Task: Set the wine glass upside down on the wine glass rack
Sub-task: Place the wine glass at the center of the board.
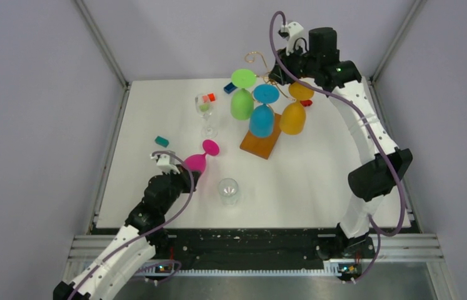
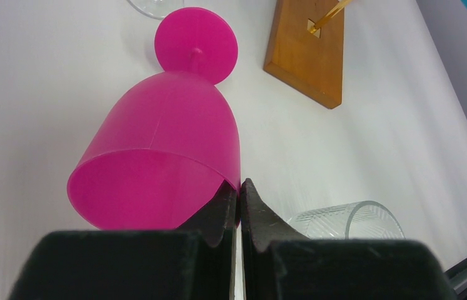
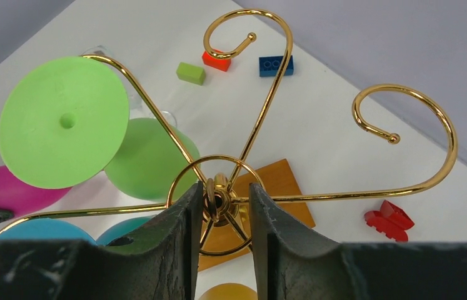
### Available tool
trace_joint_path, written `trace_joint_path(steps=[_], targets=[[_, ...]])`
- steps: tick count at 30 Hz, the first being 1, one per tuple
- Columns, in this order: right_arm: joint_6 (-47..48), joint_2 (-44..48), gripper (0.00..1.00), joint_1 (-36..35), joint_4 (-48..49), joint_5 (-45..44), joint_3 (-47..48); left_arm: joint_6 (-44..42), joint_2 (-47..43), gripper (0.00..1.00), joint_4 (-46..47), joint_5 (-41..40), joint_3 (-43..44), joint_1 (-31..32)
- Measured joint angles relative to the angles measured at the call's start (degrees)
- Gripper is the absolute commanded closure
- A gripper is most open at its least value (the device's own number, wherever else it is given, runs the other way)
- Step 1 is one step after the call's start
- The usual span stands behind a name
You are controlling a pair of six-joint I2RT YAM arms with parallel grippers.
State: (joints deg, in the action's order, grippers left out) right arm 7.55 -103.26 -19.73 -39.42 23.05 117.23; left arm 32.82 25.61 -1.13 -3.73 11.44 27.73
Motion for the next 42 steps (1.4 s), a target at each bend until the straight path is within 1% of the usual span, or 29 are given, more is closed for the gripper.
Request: trace_joint_path(steps=[3,4,7,10,12,17,20,23,27,33,42], targets=[[-0.07,-0.26,0.70,-0.09,0.02,0.13,0.22,0.00,0.92,1.00,0.61,0.07,-0.02,0.00],[-0.07,-0.31,0.72,-0.15,0.07,0.11,0.24,0.00,1.33,1.00,0.79,0.20,-0.07,0.00],[-0.02,-0.50,0.81,-0.66,0.28,-0.11,0.24,0.02,2.08,1.00,0.96,0.48,-0.37,0.00],[0.39,-0.50,0.94,-1.31,0.37,-0.81,0.24,0.02,2.45,1.00,1.22,0.83,-0.57,0.00],[0.66,-0.50,1.00,-1.81,0.55,-1.84,0.24,0.00,2.78,0.96,1.51,1.05,-0.57,0.00],[0.96,-0.50,1.00,-2.95,0.81,-4.37,0.24,-0.24,4.68,0.71,1.99,1.33,-0.55,0.00],[1.33,-0.48,1.00,-4.22,1.33,-7.43,0.24,-0.33,6.67,0.60,1.05,1.42,-0.52,0.00],[1.55,-0.46,1.00,-5.38,1.73,-10.54,0.24,-0.37,8.24,0.45,0.20,1.64,-0.50,0.00],[1.40,-0.07,1.00,-6.75,2.19,-15.58,-0.22,-0.37,8.52,0.34,-0.37,1.99,-0.35,0.00],[-0.22,2.27,1.00,-8.39,4.17,-22.43,-3.78,-0.70,8.13,0.28,-0.39,2.43,0.00,0.00],[-2.27,3.15,1.00,-12.90,5.31,-34.95,-5.14,-1.60,6.93,0.27,-2.01,2.82,2.54,0.00]])
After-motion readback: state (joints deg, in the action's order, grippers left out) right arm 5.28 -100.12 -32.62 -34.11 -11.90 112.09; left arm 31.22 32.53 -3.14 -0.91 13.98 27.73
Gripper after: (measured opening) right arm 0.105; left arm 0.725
